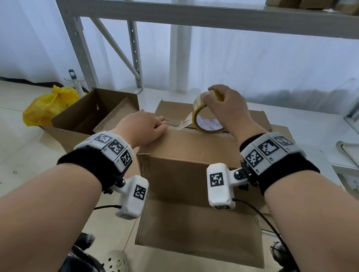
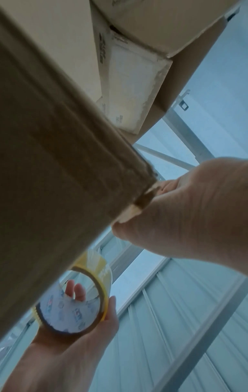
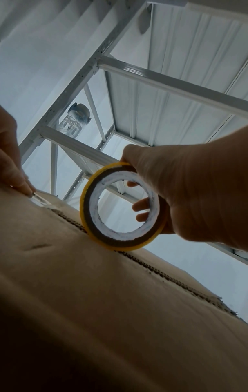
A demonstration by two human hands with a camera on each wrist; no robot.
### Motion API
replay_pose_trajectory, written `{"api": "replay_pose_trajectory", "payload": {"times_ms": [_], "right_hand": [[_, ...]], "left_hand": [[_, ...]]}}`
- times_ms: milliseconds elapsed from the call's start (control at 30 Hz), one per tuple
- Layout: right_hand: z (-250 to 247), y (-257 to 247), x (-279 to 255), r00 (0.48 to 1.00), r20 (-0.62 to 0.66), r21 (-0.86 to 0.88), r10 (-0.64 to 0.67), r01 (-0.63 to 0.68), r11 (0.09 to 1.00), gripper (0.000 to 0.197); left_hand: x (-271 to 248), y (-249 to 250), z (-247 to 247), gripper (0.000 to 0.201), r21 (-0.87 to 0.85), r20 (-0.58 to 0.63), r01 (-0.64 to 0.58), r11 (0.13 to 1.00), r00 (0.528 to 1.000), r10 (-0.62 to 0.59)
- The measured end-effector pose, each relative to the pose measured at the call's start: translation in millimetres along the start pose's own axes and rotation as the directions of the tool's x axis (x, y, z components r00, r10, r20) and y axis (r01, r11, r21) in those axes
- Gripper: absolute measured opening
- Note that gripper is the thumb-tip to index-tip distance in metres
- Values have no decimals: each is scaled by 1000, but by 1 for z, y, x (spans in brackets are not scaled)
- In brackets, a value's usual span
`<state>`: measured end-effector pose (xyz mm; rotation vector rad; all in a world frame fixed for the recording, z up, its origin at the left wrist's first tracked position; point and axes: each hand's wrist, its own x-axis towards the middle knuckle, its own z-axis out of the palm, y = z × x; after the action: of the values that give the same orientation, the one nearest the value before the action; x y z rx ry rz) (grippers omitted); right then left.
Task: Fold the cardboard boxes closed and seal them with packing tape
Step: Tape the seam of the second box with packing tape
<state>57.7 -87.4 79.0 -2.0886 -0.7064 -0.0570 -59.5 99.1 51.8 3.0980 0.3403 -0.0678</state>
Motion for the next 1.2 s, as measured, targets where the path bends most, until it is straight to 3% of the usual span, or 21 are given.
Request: {"api": "replay_pose_trajectory", "payload": {"times_ms": [100,300,533,767,933,1033,1100,1200], "right_hand": [[0,2,1,1000,4,16,9,-9,1000,42],[-1,-3,5,999,13,14,32,-32,999,31],[5,-18,15,997,64,-259,33,-15,966,35],[-6,-23,18,996,88,-458,-6,46,888,31],[-21,-20,16,989,123,-551,78,3,834,24],[-22,-18,15,991,126,-599,52,34,800,26],[-26,-11,14,995,82,-509,52,-3,861,28],[-39,9,8,990,37,-88,139,-135,987,35]], "left_hand": [[3,10,1,46,89,13,-55,994,998,54],[4,34,5,54,-31,37,-71,997,997,72],[11,53,9,75,-80,156,30,996,988,-17],[10,51,5,76,-84,160,19,996,987,-5],[12,47,9,78,-73,161,-22,997,986,33],[13,48,9,78,-69,174,-24,997,984,36],[13,47,7,78,-77,184,-22,997,982,36],[12,51,3,80,-74,199,-8,997,980,23]]}}
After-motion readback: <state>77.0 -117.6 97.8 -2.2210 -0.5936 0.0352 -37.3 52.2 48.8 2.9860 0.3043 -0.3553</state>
